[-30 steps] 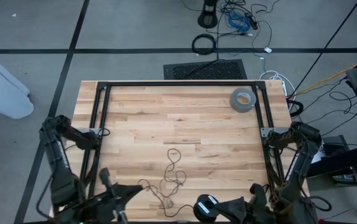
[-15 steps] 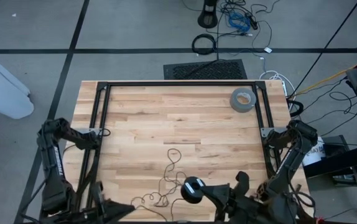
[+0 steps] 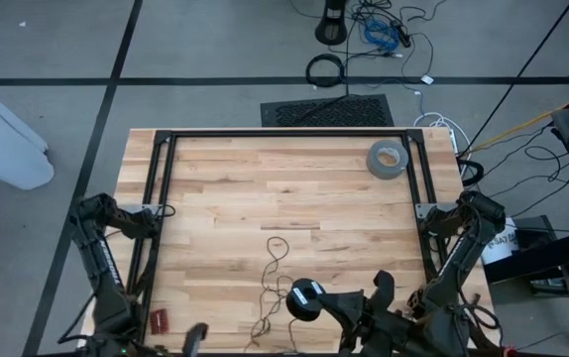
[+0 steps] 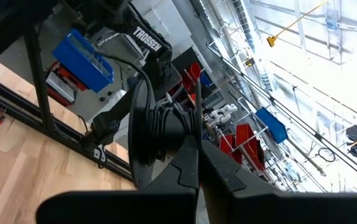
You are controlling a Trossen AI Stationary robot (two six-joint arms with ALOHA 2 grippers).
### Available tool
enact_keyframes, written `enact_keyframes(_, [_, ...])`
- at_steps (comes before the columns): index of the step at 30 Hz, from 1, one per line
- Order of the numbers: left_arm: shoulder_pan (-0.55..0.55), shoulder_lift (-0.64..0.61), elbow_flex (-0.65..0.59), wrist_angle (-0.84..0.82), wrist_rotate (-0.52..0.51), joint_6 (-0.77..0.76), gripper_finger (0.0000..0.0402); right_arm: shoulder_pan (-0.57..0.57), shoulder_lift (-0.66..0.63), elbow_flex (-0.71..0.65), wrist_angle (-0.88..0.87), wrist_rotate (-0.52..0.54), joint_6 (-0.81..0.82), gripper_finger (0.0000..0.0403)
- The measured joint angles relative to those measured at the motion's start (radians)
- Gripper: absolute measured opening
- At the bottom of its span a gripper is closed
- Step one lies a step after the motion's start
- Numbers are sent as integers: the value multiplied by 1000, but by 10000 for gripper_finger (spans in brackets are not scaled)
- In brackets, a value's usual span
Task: Coil cords
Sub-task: Uncoil the black wire from the spool
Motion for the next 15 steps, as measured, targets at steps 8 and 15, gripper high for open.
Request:
enact_keyframes(8, [78, 45, 0, 63, 216, -6, 10, -13, 0, 0, -5, 0, 4, 0])
enact_keyframes(15, [146, 94, 0, 82, 326, -26, 10, -13, 0, 0, -5, 0, 3, 0])
